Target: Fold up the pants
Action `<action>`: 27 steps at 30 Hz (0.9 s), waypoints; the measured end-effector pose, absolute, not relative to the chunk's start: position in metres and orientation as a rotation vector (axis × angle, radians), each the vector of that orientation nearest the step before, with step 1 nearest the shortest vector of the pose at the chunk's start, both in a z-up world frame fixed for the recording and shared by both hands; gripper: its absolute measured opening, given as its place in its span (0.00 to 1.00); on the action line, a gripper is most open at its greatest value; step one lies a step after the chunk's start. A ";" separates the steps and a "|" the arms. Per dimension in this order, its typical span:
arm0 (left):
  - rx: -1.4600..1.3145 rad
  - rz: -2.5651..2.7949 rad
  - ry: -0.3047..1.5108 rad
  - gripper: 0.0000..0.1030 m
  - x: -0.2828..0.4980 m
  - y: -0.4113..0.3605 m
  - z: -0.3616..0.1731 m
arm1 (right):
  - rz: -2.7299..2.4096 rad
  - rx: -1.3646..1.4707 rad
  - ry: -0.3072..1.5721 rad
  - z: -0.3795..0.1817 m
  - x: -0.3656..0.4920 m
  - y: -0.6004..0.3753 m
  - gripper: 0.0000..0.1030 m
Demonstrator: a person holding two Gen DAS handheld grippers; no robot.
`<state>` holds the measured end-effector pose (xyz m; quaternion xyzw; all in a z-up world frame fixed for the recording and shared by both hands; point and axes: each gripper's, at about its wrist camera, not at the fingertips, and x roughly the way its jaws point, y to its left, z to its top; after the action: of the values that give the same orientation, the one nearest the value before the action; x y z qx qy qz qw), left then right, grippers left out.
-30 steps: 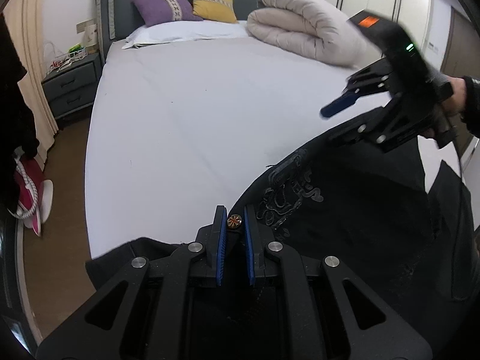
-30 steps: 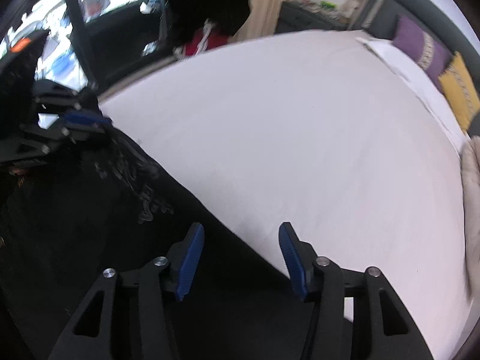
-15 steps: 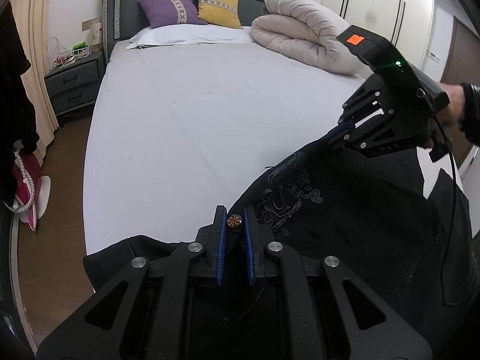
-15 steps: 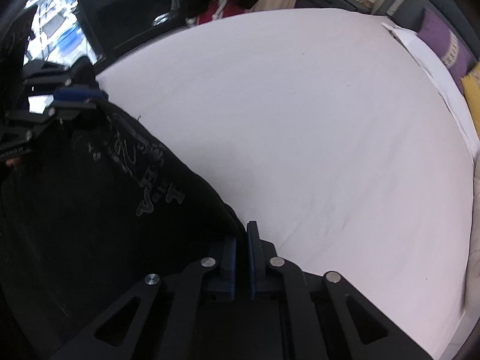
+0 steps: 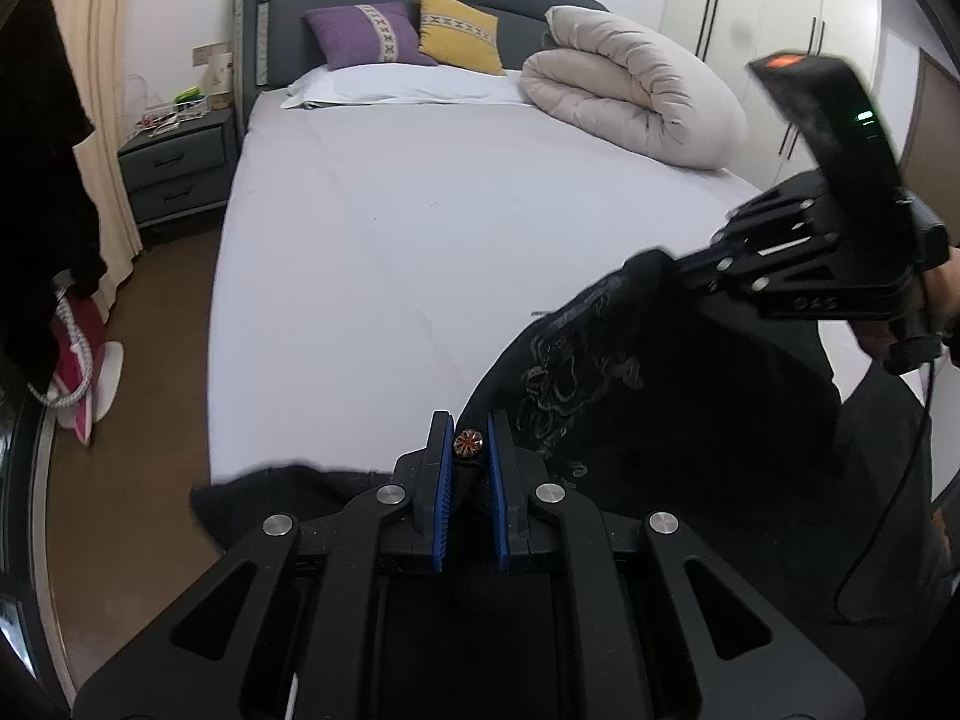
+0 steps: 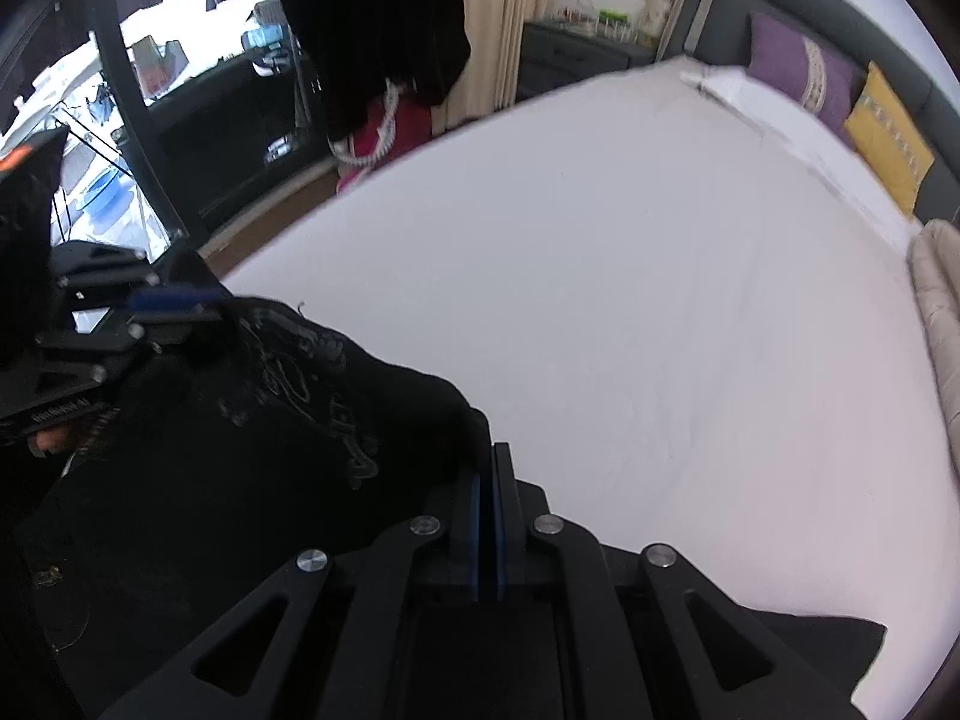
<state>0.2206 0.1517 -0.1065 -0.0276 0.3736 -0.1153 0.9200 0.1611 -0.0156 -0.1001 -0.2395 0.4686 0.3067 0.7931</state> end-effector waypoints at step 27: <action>0.352 -0.439 0.899 0.10 -0.014 0.015 -0.120 | 0.722 -1.329 0.764 -0.141 -0.106 -0.073 0.04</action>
<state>-0.0138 0.0152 -0.1202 0.1679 0.4288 -0.2093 0.8626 -0.1064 -0.0725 -0.1413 -0.5878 0.3378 0.3192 0.6622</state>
